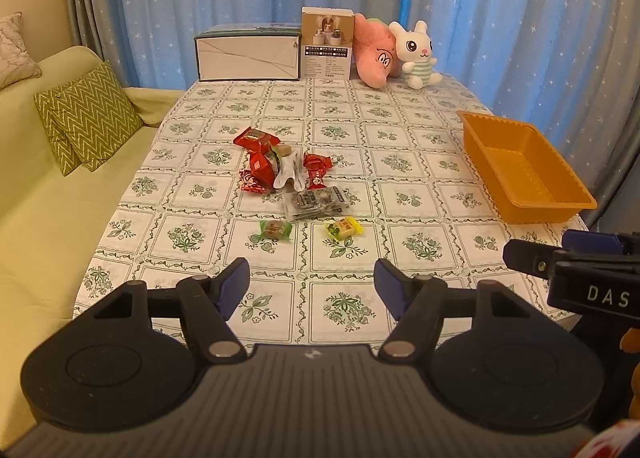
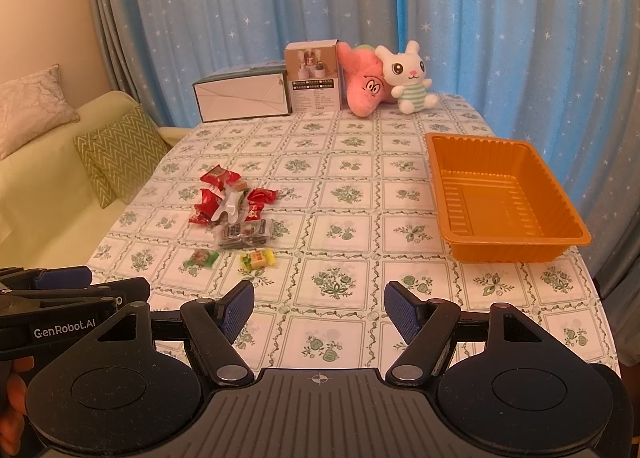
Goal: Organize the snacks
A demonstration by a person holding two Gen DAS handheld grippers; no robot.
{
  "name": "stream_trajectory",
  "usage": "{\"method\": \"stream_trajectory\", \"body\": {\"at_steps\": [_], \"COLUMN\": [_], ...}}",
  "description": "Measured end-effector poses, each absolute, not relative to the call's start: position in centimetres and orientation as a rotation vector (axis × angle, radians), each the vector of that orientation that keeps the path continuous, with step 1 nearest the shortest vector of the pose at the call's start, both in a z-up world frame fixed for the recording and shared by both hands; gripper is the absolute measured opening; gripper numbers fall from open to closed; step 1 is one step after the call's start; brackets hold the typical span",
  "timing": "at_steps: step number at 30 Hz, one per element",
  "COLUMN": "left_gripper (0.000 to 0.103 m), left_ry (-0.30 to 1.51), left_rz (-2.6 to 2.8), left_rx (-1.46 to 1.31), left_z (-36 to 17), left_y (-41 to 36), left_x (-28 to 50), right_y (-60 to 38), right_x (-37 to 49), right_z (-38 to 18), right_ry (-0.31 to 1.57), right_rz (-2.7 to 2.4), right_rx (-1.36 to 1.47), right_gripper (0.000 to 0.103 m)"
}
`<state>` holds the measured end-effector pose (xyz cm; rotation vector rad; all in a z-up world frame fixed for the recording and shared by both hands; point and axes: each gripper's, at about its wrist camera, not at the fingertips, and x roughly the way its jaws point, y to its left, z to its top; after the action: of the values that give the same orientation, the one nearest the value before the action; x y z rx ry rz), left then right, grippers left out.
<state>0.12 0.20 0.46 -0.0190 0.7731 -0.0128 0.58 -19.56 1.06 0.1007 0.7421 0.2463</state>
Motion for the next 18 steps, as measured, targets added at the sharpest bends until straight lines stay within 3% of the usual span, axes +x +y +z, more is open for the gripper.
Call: {"method": "stream_trajectory", "body": {"at_steps": [18], "left_gripper": [0.066], "left_ry": [0.771], "left_rz": [-0.013], "left_rx": [-0.022], "left_z": [0.5], "left_y": [0.27], "left_x": [0.09], "right_y": [-19.55], "right_x": [0.59], "right_z": [1.03], "right_ry": [0.744], "right_rz": [0.246], "right_rx": [0.099], "right_gripper": [0.072]}}
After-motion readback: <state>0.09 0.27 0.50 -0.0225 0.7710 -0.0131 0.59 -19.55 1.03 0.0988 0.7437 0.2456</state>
